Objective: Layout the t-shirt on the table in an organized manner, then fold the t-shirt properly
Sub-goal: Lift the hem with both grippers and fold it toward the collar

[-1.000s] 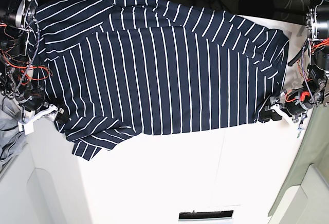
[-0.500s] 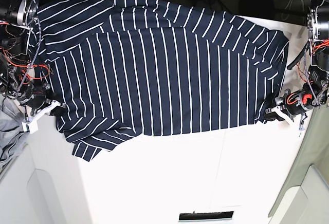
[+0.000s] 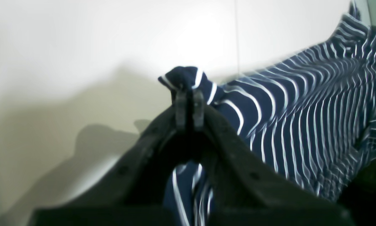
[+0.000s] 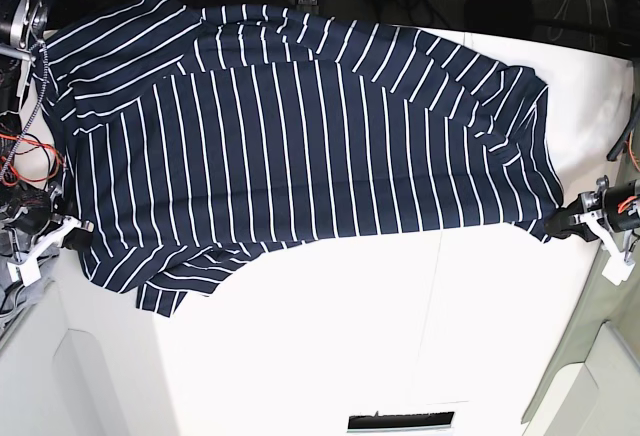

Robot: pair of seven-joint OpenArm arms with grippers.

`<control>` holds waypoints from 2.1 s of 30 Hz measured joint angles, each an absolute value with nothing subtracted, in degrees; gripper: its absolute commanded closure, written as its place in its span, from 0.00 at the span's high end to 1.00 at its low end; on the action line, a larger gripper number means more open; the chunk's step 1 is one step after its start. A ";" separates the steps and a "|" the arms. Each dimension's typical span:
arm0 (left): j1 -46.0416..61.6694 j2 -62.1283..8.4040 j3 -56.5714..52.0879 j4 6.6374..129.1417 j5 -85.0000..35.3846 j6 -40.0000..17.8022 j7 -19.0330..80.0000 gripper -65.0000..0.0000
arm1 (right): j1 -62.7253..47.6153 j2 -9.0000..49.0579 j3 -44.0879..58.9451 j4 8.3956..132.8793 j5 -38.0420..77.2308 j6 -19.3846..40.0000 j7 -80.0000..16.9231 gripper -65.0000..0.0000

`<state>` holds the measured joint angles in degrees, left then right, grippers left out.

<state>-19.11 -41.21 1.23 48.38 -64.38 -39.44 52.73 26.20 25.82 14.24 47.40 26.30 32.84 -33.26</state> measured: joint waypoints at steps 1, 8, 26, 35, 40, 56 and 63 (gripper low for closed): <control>-17.76 -41.82 1.23 50.81 -66.30 -39.46 54.48 0.00 | 26.20 26.33 14.24 47.70 27.05 32.82 -34.13 0.00; -8.21 -46.24 1.45 66.63 -74.65 -39.51 59.77 0.00 | 19.97 29.36 14.22 52.31 30.72 33.15 -35.09 0.00; -0.82 -42.85 1.43 69.32 -70.94 -39.48 59.61 0.00 | 11.33 29.50 14.81 57.56 32.23 32.34 -26.52 0.62; -0.82 -42.74 1.43 69.32 -68.18 -39.51 59.59 0.00 | 20.38 21.85 13.96 55.72 18.98 28.69 -23.99 0.62; -0.82 -42.74 1.43 69.32 -68.14 -39.51 59.86 0.00 | 24.62 20.64 12.49 44.47 14.13 25.74 -18.76 0.62; 0.01 -42.54 1.43 69.32 -68.12 -39.48 59.11 0.00 | 27.49 18.28 12.49 36.10 16.01 32.25 -18.28 0.47; -0.01 -42.52 1.43 69.32 -68.14 -39.51 59.05 0.00 | 27.31 18.24 12.49 36.10 17.15 32.38 -19.59 0.00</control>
<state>-0.01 -42.52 1.43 69.32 -68.14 -39.51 59.05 27.31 18.24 12.49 36.10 17.15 32.38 -19.59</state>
